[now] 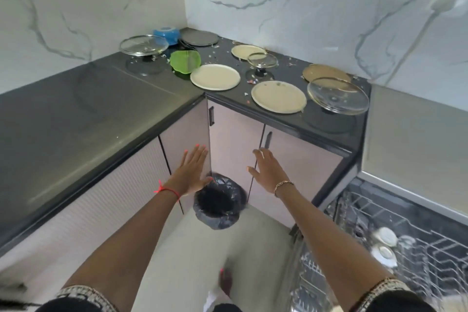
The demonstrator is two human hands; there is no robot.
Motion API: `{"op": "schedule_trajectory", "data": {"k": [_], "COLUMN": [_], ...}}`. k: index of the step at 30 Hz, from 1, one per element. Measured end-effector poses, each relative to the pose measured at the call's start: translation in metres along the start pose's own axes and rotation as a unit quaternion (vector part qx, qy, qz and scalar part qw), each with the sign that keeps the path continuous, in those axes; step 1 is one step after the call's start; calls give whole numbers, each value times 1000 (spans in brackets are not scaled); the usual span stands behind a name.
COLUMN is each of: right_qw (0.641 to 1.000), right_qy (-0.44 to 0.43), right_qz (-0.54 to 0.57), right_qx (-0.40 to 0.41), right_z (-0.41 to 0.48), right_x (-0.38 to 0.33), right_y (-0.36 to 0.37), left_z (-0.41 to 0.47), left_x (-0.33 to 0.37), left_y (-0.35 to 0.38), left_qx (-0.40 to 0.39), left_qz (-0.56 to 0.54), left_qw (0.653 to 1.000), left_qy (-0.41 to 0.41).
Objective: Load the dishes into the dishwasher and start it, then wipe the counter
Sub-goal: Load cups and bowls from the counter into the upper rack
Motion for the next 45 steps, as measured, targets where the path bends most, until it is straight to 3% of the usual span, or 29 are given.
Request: {"op": "schedule_trajectory", "data": {"k": [19, 36, 45], "right_qw": [994, 993, 990], "right_qy": [-106, -79, -82], "right_qz": [22, 85, 109], "right_qx": [13, 2, -24], "right_z": [346, 648, 782], "right_x": [1, -41, -81], "right_y": [-48, -51, -35], "left_z": [244, 426, 480], "left_x": [-173, -366, -414], "left_y": [-93, -130, -135], "left_qx": [101, 72, 105], "left_qz": [-59, -100, -65], "left_qw": [985, 976, 972], "left_qy": [-128, -180, -198]}}
Point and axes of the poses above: each hand's wrist, its own z-axis towards the middle knuckle, its own y-axis out of the palm, x = y × z, the point moved 7 cm from there along z, towards the middle knuckle, and after that the axes turned 11 degrees about -z, right-handed, at the moved point
